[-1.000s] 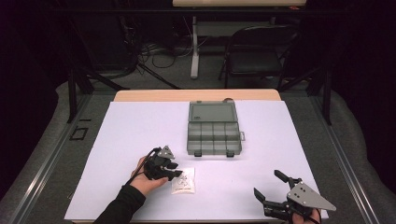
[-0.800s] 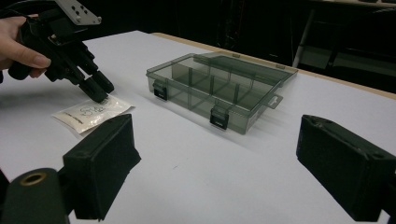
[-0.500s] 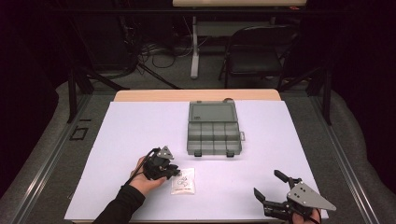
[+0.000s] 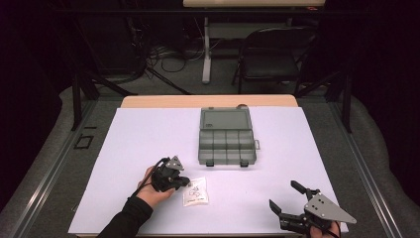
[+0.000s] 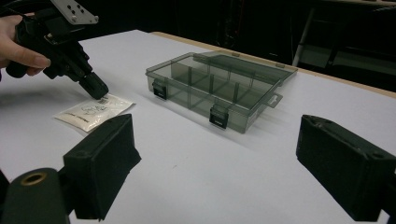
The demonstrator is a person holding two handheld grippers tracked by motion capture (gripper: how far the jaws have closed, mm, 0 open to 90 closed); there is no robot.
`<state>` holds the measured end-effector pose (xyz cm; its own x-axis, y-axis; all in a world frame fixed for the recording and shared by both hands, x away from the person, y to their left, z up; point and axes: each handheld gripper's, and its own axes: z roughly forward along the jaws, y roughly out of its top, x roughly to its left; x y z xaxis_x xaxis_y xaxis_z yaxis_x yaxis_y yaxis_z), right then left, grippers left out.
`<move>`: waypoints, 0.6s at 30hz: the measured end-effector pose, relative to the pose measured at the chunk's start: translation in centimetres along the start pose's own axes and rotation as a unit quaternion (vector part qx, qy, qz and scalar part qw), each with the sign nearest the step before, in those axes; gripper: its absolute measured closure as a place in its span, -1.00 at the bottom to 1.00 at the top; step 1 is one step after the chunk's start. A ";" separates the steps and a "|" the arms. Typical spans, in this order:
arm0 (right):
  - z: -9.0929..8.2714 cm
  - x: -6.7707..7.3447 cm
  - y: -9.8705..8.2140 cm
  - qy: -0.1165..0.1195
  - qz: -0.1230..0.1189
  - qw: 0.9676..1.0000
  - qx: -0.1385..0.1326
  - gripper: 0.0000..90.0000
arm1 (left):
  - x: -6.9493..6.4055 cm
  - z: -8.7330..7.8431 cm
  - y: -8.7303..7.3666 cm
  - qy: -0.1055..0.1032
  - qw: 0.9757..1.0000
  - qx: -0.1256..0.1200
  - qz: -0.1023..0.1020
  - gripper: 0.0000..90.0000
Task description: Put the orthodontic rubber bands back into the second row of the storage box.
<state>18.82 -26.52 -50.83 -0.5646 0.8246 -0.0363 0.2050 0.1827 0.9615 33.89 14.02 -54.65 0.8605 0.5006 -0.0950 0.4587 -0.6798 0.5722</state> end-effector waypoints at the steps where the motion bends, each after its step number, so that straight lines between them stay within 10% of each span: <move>1: 0.0 0.0 0.0 0.000 -0.001 1.000 0.000 -0.74 | 0.0 0.0 0.0 -0.001 1.000 0.000 0.001 0.94; 18: 0.0 0.0 0.0 -0.001 -0.001 1.000 0.000 -0.74 | -0.4 -1.2 0.1 -0.004 1.000 -0.012 0.008 0.96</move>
<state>18.82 -26.48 -50.82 -0.5637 0.8250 -0.0392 0.2032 0.1846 0.9616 33.32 14.42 -53.57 0.8695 0.4851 -0.0928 0.4398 -0.6749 0.5925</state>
